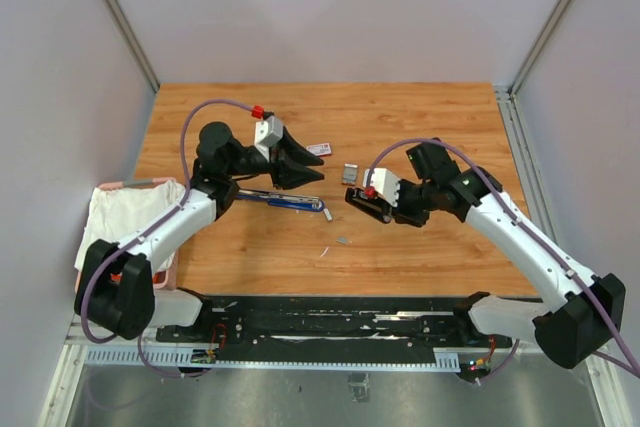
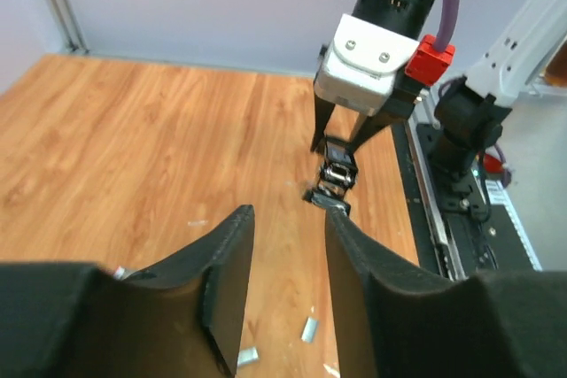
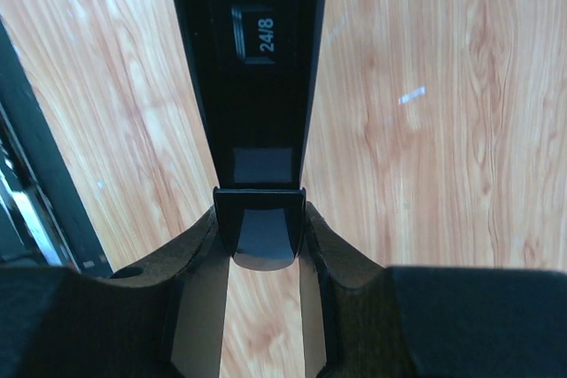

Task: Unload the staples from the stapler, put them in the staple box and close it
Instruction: Place the stapler at the center of the board.

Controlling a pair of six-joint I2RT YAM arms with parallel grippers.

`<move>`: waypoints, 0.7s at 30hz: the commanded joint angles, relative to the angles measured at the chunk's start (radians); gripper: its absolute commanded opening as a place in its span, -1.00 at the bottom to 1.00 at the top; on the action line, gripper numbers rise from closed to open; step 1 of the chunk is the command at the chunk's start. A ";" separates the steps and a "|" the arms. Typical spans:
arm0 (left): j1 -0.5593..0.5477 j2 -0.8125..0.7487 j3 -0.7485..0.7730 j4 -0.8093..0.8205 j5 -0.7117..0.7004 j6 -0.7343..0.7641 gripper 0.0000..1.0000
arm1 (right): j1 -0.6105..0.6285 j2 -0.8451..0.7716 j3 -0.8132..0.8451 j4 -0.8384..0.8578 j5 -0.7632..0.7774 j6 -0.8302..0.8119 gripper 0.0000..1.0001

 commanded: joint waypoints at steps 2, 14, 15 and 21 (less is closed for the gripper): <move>0.005 -0.025 0.011 -0.238 -0.057 0.221 -0.13 | -0.017 0.004 0.044 -0.148 0.204 -0.095 -0.99; -0.060 -0.059 0.061 -0.812 -0.299 0.828 0.29 | -0.017 0.127 -0.034 -0.194 0.435 -0.094 -0.99; -0.064 -0.062 0.061 -0.826 -0.309 0.842 0.34 | -0.017 0.143 -0.031 -0.198 0.445 -0.091 -0.99; -0.074 -0.080 0.050 -0.868 -0.337 0.879 0.38 | -0.017 0.248 0.015 -0.242 0.496 -0.069 -0.99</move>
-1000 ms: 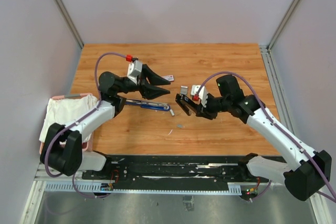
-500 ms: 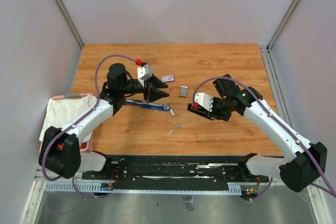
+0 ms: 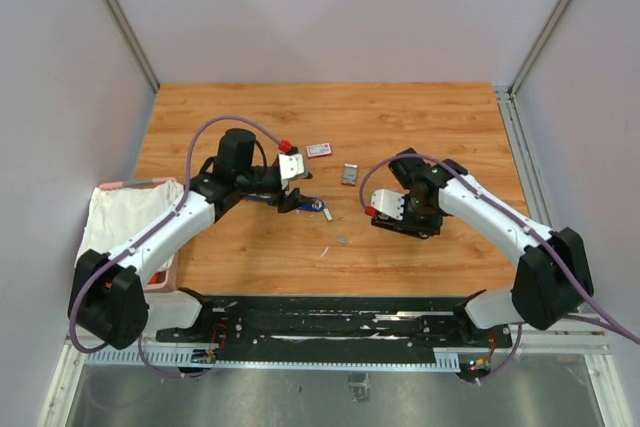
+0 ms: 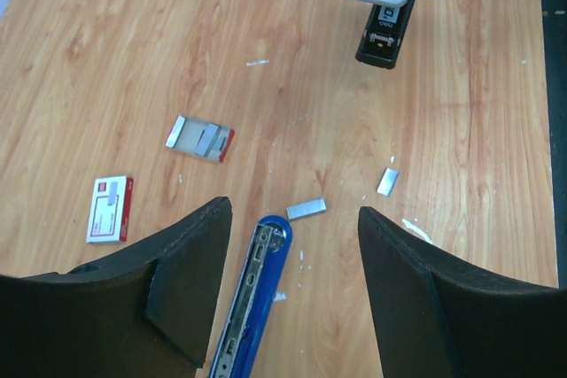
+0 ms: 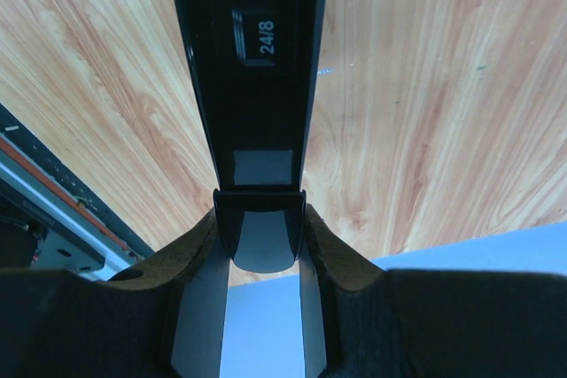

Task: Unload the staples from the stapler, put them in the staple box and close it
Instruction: Place the stapler at the center of the board.

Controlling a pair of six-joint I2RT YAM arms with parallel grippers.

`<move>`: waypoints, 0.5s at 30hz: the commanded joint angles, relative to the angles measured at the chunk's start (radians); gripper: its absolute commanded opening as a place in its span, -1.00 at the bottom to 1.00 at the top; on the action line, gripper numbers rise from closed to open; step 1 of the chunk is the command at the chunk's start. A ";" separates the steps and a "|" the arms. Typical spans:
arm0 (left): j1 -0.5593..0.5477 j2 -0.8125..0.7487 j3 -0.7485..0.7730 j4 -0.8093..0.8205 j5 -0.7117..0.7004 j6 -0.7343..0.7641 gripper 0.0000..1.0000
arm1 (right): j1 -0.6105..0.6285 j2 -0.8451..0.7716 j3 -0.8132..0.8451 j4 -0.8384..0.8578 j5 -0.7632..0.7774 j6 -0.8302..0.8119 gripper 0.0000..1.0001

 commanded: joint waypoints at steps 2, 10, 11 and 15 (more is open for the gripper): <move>-0.009 -0.034 -0.002 -0.079 -0.034 0.091 0.42 | -0.009 0.075 0.049 -0.069 0.083 0.024 -0.99; -0.029 -0.047 -0.021 -0.117 -0.072 0.171 0.70 | -0.002 0.190 0.048 -0.049 0.116 0.054 -0.99; -0.031 -0.051 -0.026 -0.125 -0.070 0.194 0.72 | -0.001 0.203 0.052 -0.045 0.116 0.058 -0.99; -0.032 -0.060 -0.031 -0.170 -0.017 0.267 0.69 | 0.001 0.241 0.060 -0.022 0.109 0.072 -0.99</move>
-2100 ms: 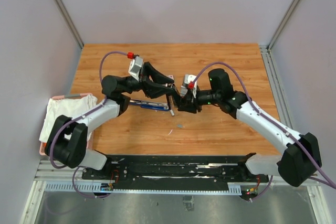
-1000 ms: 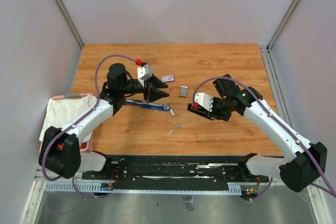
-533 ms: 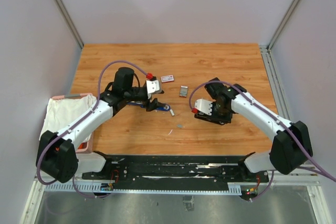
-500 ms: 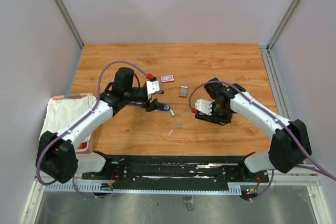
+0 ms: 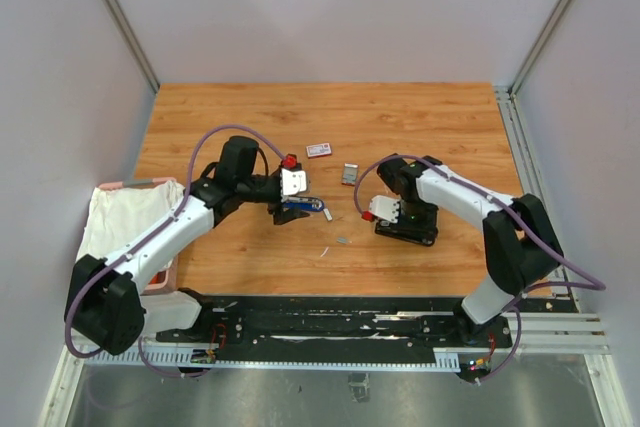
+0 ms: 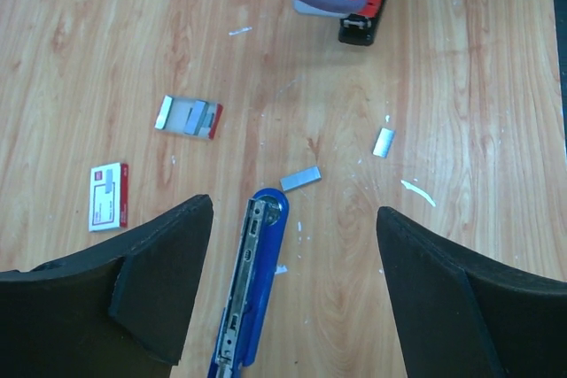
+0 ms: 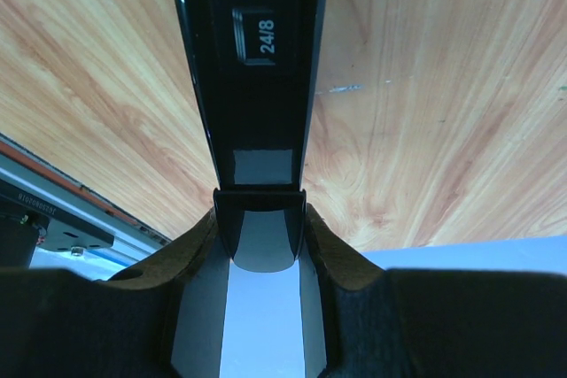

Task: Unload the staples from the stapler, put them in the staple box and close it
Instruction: Place the stapler at the center of the board.

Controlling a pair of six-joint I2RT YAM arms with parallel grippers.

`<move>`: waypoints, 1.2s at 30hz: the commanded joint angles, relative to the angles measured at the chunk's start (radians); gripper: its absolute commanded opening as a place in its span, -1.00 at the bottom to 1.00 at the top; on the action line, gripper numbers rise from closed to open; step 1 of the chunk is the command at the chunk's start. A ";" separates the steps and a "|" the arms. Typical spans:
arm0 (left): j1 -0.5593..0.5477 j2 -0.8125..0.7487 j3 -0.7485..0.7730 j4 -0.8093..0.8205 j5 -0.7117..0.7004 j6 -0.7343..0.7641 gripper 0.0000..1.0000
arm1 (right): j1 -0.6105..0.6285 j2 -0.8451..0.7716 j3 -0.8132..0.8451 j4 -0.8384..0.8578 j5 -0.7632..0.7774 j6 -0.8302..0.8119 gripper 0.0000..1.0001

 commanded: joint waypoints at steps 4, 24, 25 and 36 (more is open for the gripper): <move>-0.008 -0.028 0.001 -0.166 0.135 0.219 0.83 | 0.003 0.047 0.046 0.017 0.019 0.036 -0.96; -0.011 0.006 0.036 -0.314 0.301 0.339 0.56 | 0.012 -0.021 0.046 0.037 -0.034 0.065 -0.15; -0.013 0.007 0.036 -0.314 0.301 0.340 0.56 | 0.012 -0.028 0.048 0.037 -0.037 0.066 -0.09; -0.120 0.083 0.127 -0.233 0.129 0.171 0.58 | -0.075 -0.169 0.067 0.011 -0.189 0.091 0.05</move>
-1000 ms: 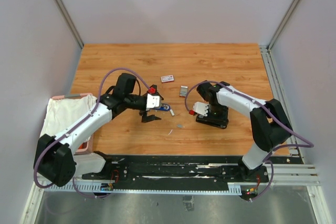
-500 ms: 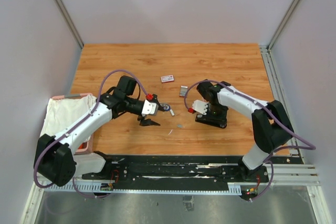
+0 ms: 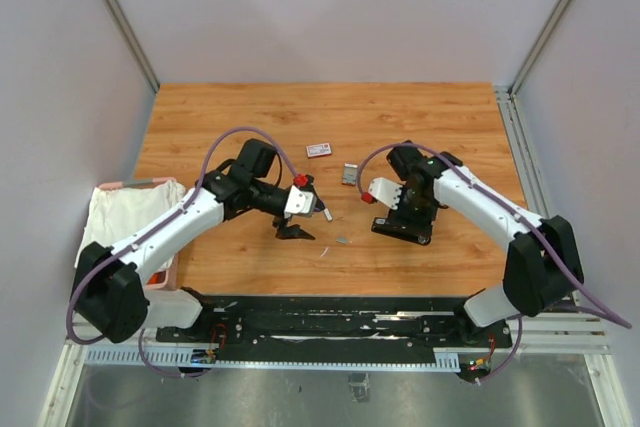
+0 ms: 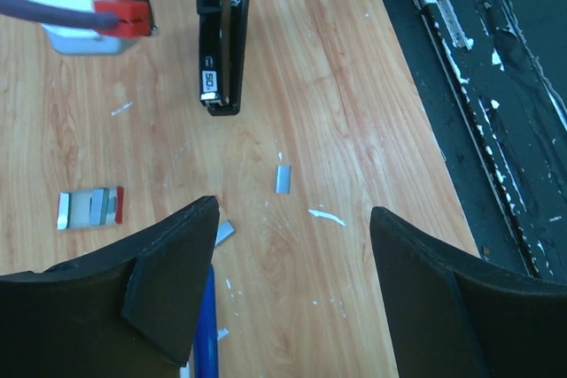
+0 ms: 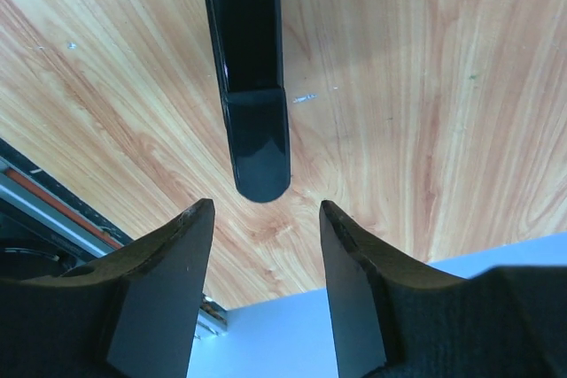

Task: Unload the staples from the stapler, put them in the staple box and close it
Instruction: Place the stapler at the center of the board.

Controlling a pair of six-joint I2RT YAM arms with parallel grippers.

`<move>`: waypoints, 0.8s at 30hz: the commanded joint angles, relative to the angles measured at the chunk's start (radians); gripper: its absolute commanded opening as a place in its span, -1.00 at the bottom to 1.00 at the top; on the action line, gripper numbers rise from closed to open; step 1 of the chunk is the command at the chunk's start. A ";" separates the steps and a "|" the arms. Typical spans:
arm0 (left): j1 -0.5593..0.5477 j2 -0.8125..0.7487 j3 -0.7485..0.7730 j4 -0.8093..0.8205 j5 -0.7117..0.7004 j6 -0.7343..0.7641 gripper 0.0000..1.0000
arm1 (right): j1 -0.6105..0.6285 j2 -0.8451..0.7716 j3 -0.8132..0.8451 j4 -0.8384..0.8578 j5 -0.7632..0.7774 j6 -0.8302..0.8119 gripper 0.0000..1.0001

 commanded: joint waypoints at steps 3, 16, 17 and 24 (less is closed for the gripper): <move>-0.092 0.075 0.083 0.110 -0.172 -0.158 0.70 | -0.170 -0.133 0.025 -0.037 -0.210 0.055 0.16; -0.334 0.385 0.385 0.164 -0.524 -0.391 0.96 | -0.701 -0.308 -0.115 0.078 -0.546 0.093 0.36; -0.349 0.408 0.412 0.162 -0.540 -0.404 0.96 | -0.730 -0.297 -0.122 0.076 -0.583 0.094 0.36; -0.449 0.565 0.559 0.145 -0.611 -0.476 0.96 | -0.801 -0.214 -0.176 0.104 -0.625 0.098 0.35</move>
